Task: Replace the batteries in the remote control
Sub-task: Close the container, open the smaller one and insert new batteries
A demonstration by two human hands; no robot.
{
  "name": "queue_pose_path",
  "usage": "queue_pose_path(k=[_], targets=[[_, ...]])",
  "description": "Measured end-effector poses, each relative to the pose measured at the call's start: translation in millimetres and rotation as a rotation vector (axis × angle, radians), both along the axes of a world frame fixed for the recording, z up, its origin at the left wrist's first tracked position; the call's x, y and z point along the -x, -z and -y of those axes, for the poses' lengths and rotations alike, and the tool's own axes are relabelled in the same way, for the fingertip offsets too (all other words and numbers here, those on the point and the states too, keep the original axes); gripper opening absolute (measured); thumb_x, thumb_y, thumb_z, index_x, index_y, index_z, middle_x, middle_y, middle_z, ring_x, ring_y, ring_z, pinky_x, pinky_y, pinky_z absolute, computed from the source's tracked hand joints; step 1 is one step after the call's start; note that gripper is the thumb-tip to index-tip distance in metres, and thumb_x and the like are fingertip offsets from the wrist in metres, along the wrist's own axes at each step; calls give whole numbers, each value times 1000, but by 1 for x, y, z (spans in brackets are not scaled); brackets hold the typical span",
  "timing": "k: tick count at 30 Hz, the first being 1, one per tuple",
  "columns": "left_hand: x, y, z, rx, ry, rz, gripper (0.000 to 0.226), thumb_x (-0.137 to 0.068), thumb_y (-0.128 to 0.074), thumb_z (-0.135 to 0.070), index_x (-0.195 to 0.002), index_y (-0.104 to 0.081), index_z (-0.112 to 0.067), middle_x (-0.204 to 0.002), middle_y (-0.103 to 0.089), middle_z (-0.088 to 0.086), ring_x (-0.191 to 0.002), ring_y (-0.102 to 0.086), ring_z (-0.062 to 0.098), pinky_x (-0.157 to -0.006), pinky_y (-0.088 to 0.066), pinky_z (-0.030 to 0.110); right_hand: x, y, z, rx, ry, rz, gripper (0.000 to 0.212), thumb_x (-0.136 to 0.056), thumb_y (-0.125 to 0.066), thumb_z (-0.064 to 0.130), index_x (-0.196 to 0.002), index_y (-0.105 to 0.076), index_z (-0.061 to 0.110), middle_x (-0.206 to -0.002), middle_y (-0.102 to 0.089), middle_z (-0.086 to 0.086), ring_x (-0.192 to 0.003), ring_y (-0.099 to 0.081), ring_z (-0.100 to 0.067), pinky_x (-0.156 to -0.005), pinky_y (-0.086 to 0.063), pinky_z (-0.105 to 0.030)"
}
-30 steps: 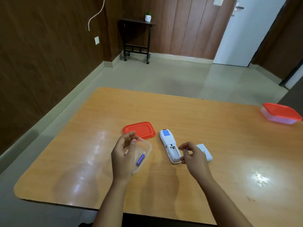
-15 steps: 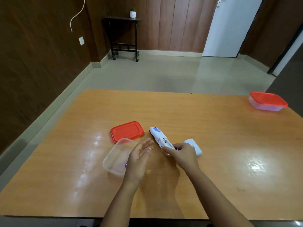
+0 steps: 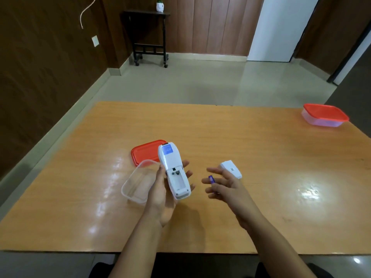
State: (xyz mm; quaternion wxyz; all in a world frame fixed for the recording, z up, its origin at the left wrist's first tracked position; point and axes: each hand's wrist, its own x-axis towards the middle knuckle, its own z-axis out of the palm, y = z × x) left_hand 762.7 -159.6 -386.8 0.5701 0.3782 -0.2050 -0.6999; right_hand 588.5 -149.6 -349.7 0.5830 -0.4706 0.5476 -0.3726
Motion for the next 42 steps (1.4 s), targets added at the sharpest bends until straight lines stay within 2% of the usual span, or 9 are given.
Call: queue_pose_path(k=[3, 7, 11, 18, 25, 30, 33, 37, 42], targets=[[-1, -1, 0, 8, -1, -127, 45, -97, -30, -49, -124, -58, -26, -118, -68, -5, -106, -65, 22, -78, -58, 44, 6, 3, 4, -10, 15, 11, 31, -85, -57, -7, -110, -59, 11, -100, -75, -6, -84, -67, -18, -81, -57, -27], [0, 5, 1, 68, -26, 15, 45, -96, -31, -51, -132, -52, -33, -128, -64, -7, -107, -64, 17, -83, -54, 37, 5, 1, 8, -127, -2, 238, 18, -86, -59, -7, -96, -69, 3, -89, -73, -11, -75, -68, -13, -74, -57, -18], [2, 7, 0, 129, -46, 77, 48, -97, -33, -49, -139, -44, -30, -129, -63, -4, -97, -64, 13, -80, -51, 34, 0, 2, 11, -237, 38, 484, 28, -84, -61, -7, -110, -63, 4, -81, -70, -11, -69, -68, -13, -68, -57, -18], [9, 3, -1, 218, -19, 112, 53, -95, -34, -48, -140, -43, -21, -132, -61, 3, -89, -59, 15, -75, -50, 31, -19, 7, 9, -378, 38, 733, 16, -88, -57, 1, -103, -60, 0, -92, -68, -11, -66, -65, -9, -66, -56, -17], [8, 6, -1, 183, 15, 131, 49, -100, -25, -46, -140, -44, -26, -132, -61, 1, -108, -56, 18, -84, -45, 32, -28, 11, 4, 198, 180, 149, 17, -81, -72, 12, -97, -66, 11, -82, -74, -2, -75, -66, -8, -71, -54, -19], [9, 4, -2, 203, 11, 197, 48, -99, -28, -47, -138, -46, -25, -131, -62, -2, -112, -58, 16, -94, -45, 35, -35, 10, -5, 561, 132, -67, 13, -78, -77, 9, -84, -66, 12, -79, -71, 8, -77, -68, -6, -71, -53, -18], [8, 5, -2, 194, -10, 199, 53, -94, -37, -54, -135, -49, -22, -127, -64, 0, -104, -59, 16, -87, -47, 38, -36, 16, -8, 740, 82, -217, 12, -77, -77, 12, -84, -68, 13, -79, -69, 10, -79, -66, -11, -71, -54, -22], [7, 9, -1, 183, -8, 163, 51, -97, -31, -53, -131, -54, -24, -115, -67, -2, -94, -61, 15, -84, -47, 40, -37, 23, -8, 855, 40, -386, 11, -78, -75, 19, -88, -70, 15, -81, -69, 3, -80, -60, -9, -67, -51, -30], [7, 9, 0, 161, -9, 111, 49, -98, -32, -50, -137, -47, -26, -131, -61, 0, -104, -60, 12, -81, -49, 31, -35, 24, -2, 915, -2, -523, 21, -85, -56, 17, -100, -71, 21, -98, -66, 8, -95, -57, -13, -79, -46, -24]])
